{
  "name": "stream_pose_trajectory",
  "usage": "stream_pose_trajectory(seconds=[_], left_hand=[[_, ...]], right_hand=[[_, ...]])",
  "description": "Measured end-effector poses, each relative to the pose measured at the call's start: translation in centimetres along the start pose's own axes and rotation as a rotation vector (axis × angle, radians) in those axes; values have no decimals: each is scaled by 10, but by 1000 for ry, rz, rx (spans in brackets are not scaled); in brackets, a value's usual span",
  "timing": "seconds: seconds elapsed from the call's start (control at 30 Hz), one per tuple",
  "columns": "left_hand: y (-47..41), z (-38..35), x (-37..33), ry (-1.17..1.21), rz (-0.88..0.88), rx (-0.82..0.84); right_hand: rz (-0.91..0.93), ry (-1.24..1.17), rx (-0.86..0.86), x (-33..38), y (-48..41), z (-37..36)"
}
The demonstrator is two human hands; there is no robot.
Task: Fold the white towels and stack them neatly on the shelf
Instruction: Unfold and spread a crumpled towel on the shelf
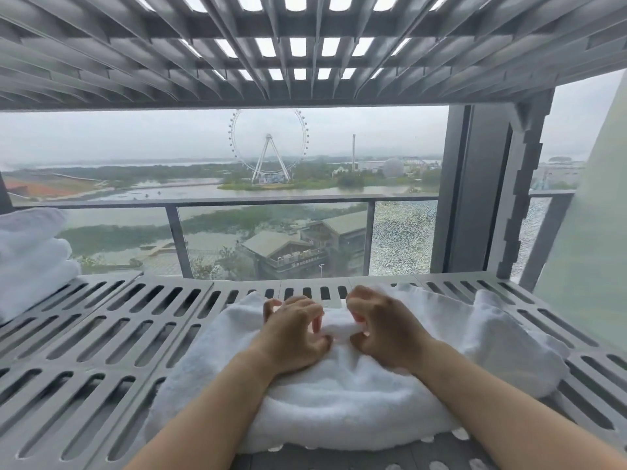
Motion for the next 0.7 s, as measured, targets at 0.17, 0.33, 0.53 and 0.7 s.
stream_pose_trajectory(seconds=[0.17,0.33,0.53,0.7], left_hand=[[1,6,-8,-44,-32,-34],[7,-7,11,-23,111,50],[4,-14,19,-4,193,89],[0,-10,16,-14,154,45]], right_hand=[[-227,13,91,-25,7,-13],[-309,74,373,-38,9,-45],[-372,-3,378,-48,0,-56],[-395,-77,149,-49,-4,-42]])
Point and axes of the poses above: each hand's wrist, its own y-axis away from the middle knuckle, its own z-axis out of the back of the hand, x = y × z, the point moved 10 cm from there along -y, towards the middle knuckle, and after that the axes turned 11 degrees about y, right-handed, at the moved point
